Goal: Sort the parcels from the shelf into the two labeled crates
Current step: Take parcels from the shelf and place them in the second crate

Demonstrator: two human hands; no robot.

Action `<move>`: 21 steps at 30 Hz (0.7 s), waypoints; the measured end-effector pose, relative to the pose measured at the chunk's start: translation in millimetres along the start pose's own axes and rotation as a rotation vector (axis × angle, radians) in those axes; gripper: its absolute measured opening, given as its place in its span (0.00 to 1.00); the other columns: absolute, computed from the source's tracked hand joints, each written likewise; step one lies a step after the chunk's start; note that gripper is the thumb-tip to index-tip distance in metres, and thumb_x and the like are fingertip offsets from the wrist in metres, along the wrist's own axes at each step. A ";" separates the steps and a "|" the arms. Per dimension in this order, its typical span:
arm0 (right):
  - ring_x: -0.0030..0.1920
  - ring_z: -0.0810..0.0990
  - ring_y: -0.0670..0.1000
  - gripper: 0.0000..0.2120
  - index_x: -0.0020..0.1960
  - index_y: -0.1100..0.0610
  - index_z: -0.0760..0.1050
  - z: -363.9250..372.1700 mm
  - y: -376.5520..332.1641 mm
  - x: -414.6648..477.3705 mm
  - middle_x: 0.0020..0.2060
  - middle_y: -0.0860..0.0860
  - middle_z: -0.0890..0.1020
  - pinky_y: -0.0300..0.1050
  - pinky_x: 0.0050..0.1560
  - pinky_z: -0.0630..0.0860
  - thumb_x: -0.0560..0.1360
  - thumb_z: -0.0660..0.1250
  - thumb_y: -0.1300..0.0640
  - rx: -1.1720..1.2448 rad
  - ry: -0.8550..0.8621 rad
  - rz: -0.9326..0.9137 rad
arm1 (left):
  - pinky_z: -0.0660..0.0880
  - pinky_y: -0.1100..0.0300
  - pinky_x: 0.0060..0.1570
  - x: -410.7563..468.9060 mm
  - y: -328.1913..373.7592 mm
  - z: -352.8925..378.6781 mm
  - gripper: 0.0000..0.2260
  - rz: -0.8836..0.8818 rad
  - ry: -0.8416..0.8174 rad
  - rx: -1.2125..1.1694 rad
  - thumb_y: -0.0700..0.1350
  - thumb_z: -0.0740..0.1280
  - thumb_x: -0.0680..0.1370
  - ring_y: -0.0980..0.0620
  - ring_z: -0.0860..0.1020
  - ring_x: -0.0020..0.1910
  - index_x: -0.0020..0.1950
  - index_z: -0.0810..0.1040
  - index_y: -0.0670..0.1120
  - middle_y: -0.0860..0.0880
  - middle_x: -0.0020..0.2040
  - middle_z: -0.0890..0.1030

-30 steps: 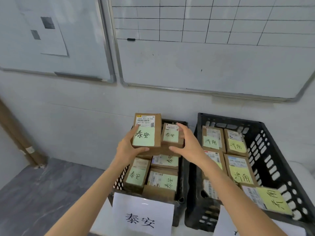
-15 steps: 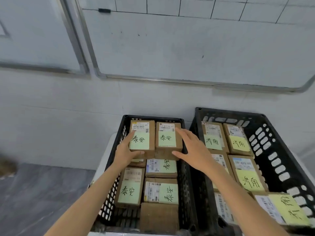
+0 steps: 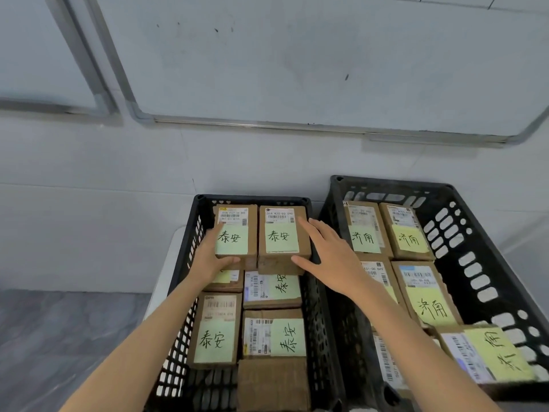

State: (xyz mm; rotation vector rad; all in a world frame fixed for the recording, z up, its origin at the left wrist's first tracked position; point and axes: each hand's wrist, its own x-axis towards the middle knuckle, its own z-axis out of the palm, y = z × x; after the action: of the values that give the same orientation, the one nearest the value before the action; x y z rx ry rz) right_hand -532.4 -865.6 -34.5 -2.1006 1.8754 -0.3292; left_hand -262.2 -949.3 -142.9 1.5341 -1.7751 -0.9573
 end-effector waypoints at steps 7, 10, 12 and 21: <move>0.79 0.50 0.51 0.39 0.80 0.43 0.44 2.6 1.8 -1.9 0.79 0.47 0.52 0.56 0.76 0.56 0.78 0.63 0.39 0.016 -0.007 0.007 | 0.67 0.62 0.57 6.8 -5.6 2.9 0.42 -0.031 -0.051 0.027 0.39 0.77 0.70 0.50 0.68 0.66 0.78 0.57 0.46 0.45 0.69 0.68; 0.79 0.49 0.51 0.39 0.80 0.43 0.44 2.3 1.9 -3.4 0.79 0.47 0.52 0.57 0.77 0.57 0.78 0.63 0.39 0.014 -0.010 0.011 | 0.66 0.60 0.60 7.2 -5.8 2.6 0.43 -0.031 -0.057 0.040 0.40 0.77 0.70 0.49 0.67 0.68 0.78 0.56 0.47 0.45 0.70 0.67; 0.79 0.49 0.51 0.39 0.80 0.43 0.44 1.8 1.9 -4.5 0.79 0.47 0.52 0.57 0.77 0.56 0.78 0.63 0.39 0.012 -0.008 0.014 | 0.63 0.57 0.65 5.8 -4.4 2.7 0.45 -0.033 -0.059 0.075 0.41 0.77 0.70 0.47 0.62 0.73 0.79 0.53 0.47 0.44 0.74 0.63; 0.79 0.51 0.51 0.38 0.80 0.44 0.45 -12.0 -1.6 -10.5 0.79 0.48 0.53 0.56 0.75 0.57 0.78 0.62 0.39 -0.021 0.031 0.002 | 0.53 0.48 0.76 -11.9 23.8 -1.6 0.36 0.012 0.076 0.146 0.50 0.69 0.78 0.50 0.50 0.79 0.79 0.53 0.47 0.47 0.80 0.54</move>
State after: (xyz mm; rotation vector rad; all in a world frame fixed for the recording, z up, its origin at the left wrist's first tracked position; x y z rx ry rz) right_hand -536.6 -855.9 -22.4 -2.1194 1.9065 -0.3449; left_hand -272.3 -936.0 -122.1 1.6248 -1.8325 -0.7675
